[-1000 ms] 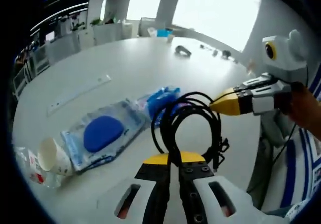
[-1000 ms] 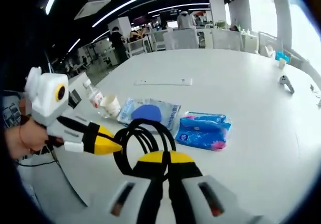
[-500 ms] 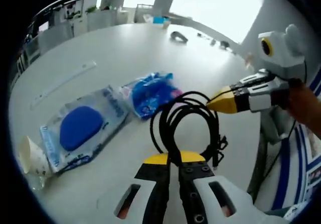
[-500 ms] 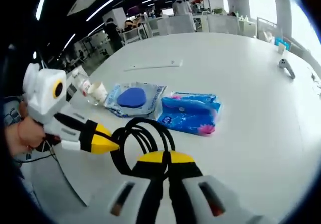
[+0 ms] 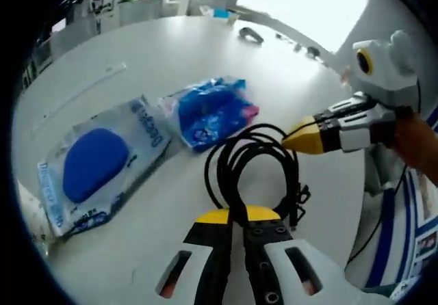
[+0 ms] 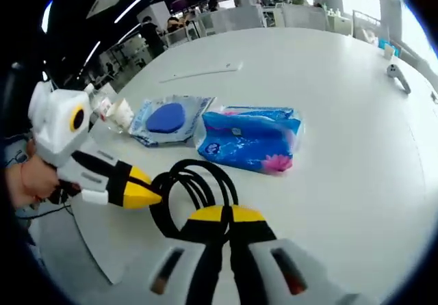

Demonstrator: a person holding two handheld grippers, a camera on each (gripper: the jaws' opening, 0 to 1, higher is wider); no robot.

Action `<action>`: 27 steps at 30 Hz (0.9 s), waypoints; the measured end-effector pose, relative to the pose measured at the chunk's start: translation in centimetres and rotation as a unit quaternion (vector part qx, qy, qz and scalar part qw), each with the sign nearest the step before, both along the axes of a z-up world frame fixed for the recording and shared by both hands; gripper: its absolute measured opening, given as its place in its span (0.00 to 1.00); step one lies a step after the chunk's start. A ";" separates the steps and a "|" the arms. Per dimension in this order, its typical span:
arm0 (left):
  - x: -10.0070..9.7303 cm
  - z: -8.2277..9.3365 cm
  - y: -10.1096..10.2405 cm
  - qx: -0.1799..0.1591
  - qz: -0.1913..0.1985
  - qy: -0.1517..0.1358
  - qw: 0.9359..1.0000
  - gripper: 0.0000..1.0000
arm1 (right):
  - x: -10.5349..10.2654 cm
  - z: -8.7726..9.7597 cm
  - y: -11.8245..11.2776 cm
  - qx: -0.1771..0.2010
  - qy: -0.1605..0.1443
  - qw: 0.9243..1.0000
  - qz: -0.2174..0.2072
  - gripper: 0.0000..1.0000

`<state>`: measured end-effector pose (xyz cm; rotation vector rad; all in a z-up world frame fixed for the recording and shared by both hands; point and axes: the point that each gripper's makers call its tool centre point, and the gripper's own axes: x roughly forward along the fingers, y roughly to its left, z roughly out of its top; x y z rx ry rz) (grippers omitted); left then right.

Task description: Arrange the tabletop items into an orderly group along one side of the table until the central work area is clear of visible clutter.

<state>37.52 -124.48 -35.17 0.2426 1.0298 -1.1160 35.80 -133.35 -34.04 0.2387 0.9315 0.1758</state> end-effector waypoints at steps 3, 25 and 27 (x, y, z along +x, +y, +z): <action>0.3 -0.2 0.0 0.003 0.000 -0.003 1.000 0.00 | 0.2 -0.5 0.0 0.002 0.002 1.000 0.000 0.00; 0.7 -1.5 -0.2 -0.006 0.007 -0.006 1.000 0.02 | 0.5 -2.5 -0.5 0.035 -0.007 0.999 -0.029 0.00; 0.7 -1.6 -0.2 -0.008 0.011 -0.003 1.000 0.02 | 0.6 -2.4 -0.4 0.034 -0.010 0.999 -0.030 0.00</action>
